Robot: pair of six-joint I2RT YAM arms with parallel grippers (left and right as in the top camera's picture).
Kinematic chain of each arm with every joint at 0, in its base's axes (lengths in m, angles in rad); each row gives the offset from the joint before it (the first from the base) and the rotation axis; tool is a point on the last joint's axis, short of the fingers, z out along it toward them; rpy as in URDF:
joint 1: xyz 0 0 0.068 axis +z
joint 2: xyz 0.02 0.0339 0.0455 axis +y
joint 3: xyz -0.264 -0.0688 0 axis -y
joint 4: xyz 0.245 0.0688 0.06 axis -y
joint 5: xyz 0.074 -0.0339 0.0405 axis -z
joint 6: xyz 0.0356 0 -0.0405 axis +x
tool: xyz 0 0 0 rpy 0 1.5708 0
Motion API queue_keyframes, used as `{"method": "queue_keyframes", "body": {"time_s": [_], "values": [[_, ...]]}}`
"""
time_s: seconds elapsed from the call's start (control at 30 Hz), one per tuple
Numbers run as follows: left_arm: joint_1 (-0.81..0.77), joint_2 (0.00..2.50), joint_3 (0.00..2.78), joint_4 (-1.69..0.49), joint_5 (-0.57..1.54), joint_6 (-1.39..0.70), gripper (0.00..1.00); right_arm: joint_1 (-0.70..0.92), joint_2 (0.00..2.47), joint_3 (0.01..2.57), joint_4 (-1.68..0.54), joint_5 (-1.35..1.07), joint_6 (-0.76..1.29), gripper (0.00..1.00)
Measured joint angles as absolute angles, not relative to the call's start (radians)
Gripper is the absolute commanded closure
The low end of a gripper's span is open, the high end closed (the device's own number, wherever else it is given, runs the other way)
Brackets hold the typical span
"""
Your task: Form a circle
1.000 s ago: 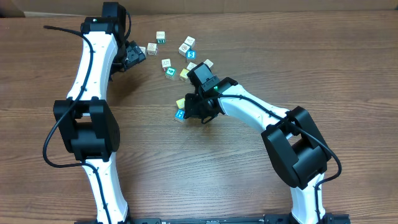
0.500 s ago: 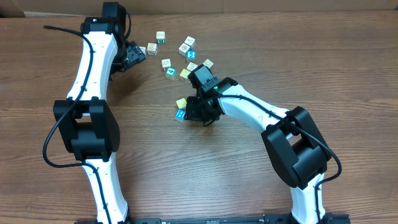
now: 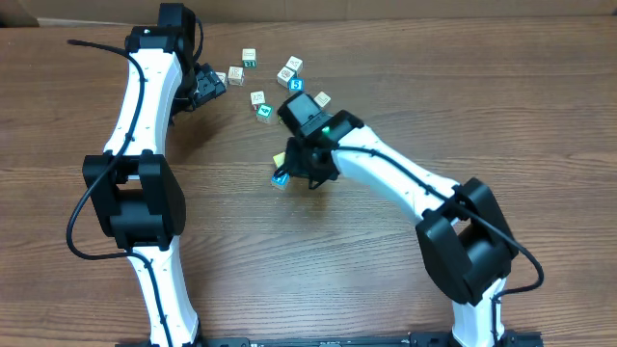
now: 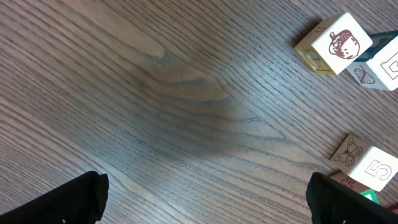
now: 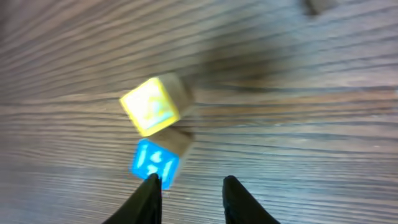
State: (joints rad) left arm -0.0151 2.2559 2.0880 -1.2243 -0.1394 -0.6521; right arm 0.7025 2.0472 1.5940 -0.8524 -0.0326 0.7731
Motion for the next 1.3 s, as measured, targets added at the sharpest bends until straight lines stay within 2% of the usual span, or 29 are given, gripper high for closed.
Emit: {"method": "queue_keyframes", "body": {"time_s": [0.03,0.1,0.13,0.53,1.3], "values": [[-0.015,2.256,2.088,-1.224,-0.139,-0.652,0.01,0.718,2.047,1.594,-0.838,-0.018,0.781,0.68],[-0.015,2.256,2.088,-1.224,-0.139,-0.652,0.01,0.748,2.047,1.588,-0.820,0.002,0.794,0.51],[-0.015,2.256,2.088,-1.224,-0.139,-0.652,0.01,0.761,2.047,1.585,-0.816,0.012,0.803,0.50],[-0.015,2.256,2.088,-1.224,-0.139,-0.652,0.01,0.879,2.048,1.577,-0.768,0.176,0.891,0.46],[-0.015,2.256,2.088,-1.224,-0.139,-0.652,0.00,0.881,2.121,1.575,-0.735,0.210,0.914,0.44]]}}
